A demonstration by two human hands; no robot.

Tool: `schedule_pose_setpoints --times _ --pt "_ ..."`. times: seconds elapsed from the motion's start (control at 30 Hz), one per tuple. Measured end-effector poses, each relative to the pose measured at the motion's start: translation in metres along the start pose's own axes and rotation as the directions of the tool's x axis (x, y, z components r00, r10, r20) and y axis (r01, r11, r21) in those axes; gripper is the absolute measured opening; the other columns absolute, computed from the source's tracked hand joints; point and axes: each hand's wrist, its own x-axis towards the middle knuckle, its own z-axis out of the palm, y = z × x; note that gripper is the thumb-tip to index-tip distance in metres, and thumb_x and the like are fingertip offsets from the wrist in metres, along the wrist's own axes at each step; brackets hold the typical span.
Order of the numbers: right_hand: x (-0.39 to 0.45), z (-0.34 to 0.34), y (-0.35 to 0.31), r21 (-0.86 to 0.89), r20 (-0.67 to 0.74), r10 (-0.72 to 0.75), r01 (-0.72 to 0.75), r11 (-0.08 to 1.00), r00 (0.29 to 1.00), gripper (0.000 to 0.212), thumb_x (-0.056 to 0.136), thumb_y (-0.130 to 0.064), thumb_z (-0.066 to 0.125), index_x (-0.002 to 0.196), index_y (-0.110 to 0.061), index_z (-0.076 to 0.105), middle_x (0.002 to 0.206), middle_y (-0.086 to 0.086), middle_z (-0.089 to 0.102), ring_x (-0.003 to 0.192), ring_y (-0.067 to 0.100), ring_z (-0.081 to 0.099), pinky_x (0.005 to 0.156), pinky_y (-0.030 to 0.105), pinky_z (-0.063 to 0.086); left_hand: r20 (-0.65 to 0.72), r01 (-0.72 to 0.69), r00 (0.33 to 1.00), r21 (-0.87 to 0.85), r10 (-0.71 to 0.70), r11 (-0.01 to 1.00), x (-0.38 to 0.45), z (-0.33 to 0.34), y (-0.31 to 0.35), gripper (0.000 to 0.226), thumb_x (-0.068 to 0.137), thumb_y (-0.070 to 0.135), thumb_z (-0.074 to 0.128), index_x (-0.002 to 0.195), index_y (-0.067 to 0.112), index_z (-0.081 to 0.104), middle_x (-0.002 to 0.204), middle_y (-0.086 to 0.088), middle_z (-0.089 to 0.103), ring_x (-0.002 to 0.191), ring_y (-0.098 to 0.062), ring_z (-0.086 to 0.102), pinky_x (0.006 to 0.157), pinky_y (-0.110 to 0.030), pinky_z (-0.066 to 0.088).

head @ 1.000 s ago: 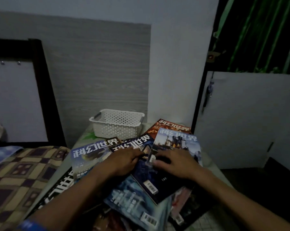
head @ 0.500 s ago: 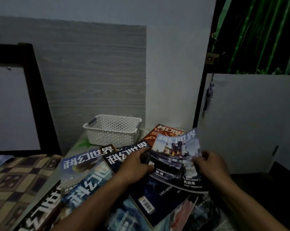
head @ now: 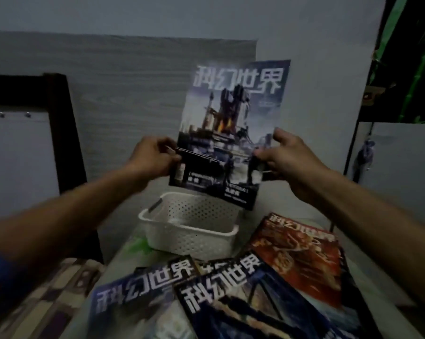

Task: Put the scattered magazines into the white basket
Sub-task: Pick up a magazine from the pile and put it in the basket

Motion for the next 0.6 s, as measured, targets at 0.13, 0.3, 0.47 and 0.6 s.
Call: schedule_pose_setpoints --times 0.13,0.3,0.47,0.6 --pt "0.053 0.046 0.043 -0.123 -0.028 0.026 -0.029 0.992 0.999 0.019 0.089 -0.008 0.063 0.096 -0.026 0.062 0.091 0.003 0.069 0.082 0.026 0.067 0.073 0.041 0.061 -0.029 0.089 0.996 0.159 -0.086 0.983 0.052 0.001 -0.055 0.026 0.088 -0.003 0.062 0.075 0.02 0.061 0.077 -0.007 0.065 0.072 -0.026 0.065 0.056 -0.036 0.058" --pt "0.082 0.073 0.137 -0.268 0.02 0.065 -0.057 0.962 0.998 0.012 0.095 -0.024 0.06 0.106 -0.025 0.063 0.109 0.006 0.07 0.095 0.027 0.065 0.087 0.048 0.056 -0.013 0.079 0.997 0.435 -0.081 0.897 0.046 0.041 -0.144 0.02 0.087 0.014 0.067 0.068 0.017 0.062 0.08 -0.014 0.072 0.078 -0.032 0.07 0.066 -0.032 0.052" --pt "0.1 0.072 0.176 -0.338 -0.075 0.076 -0.097 0.936 0.994 0.018 0.09 -0.013 0.065 0.094 -0.031 0.066 0.104 0.005 0.074 0.089 0.027 0.068 0.084 0.047 0.057 -0.004 0.087 0.995 0.521 -0.099 0.849 0.065 0.049 -0.159 0.012 0.082 0.02 0.075 0.074 0.011 0.073 0.068 -0.009 0.072 0.067 -0.026 0.07 0.07 -0.034 0.058" --pt "0.1 0.072 0.184 -0.423 -0.134 0.078 -0.128 0.897 0.988 0.015 0.081 -0.016 0.078 0.081 -0.017 0.063 0.084 0.001 0.069 0.085 0.027 0.068 0.079 0.048 0.059 -0.018 0.108 0.993 0.583 -0.12 0.805 0.063 0.054 -0.161 0.005 0.081 0.011 0.072 0.081 0.009 0.077 0.07 -0.013 0.071 0.07 -0.029 0.07 0.071 -0.037 0.059"
